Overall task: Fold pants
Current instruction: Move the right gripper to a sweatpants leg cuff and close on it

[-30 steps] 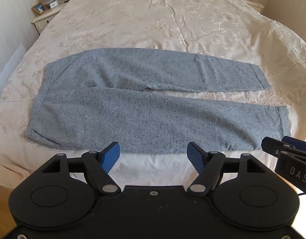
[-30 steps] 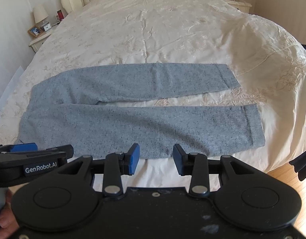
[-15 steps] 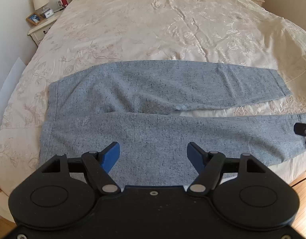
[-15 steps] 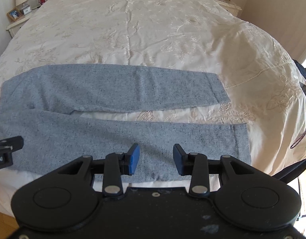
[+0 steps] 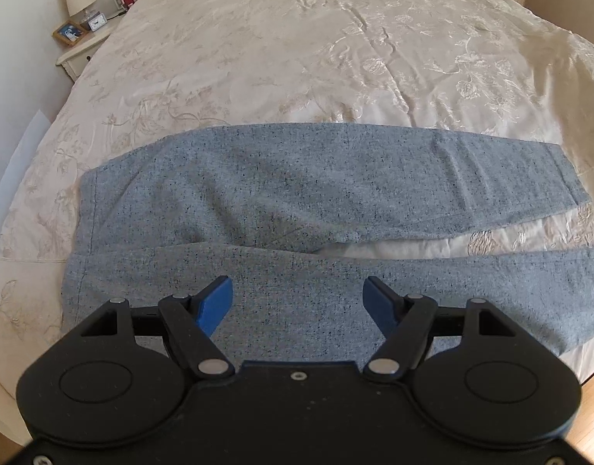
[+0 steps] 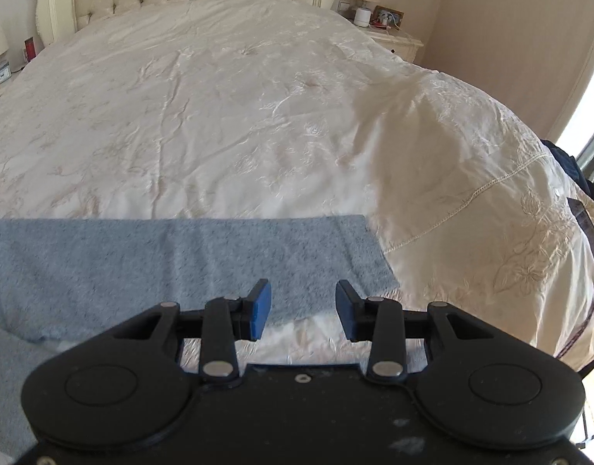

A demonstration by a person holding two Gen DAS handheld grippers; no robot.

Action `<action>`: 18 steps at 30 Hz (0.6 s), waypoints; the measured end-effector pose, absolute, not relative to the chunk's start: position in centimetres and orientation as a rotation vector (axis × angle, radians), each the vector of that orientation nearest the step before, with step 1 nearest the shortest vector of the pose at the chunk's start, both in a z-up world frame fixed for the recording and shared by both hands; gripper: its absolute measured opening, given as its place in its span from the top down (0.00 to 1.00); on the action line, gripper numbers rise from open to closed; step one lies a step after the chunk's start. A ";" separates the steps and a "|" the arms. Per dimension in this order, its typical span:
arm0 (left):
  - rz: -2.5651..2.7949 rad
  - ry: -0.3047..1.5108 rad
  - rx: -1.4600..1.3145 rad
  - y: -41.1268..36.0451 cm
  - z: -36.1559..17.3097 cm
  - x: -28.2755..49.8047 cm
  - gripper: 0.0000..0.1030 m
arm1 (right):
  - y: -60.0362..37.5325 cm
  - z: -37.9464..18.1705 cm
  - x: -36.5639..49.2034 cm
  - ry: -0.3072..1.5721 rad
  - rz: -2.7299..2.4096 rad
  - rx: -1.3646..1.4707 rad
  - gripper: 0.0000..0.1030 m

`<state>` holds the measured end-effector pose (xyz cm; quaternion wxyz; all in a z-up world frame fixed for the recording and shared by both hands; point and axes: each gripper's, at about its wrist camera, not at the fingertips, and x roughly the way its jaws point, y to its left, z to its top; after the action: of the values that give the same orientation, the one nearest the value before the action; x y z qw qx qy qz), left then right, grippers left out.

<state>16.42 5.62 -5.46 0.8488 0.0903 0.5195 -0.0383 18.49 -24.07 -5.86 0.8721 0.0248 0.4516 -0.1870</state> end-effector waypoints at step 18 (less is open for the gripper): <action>0.045 1.172 0.137 -4.2 -8.9 19.5 0.28 | -44.1 -18.1 32.9 1.123 -0.211 0.128 0.66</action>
<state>19.49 -4.17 -8.87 0.8308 0.0644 0.5524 0.0213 32.85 -44.13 -18.12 0.8392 0.0606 0.5312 -0.0997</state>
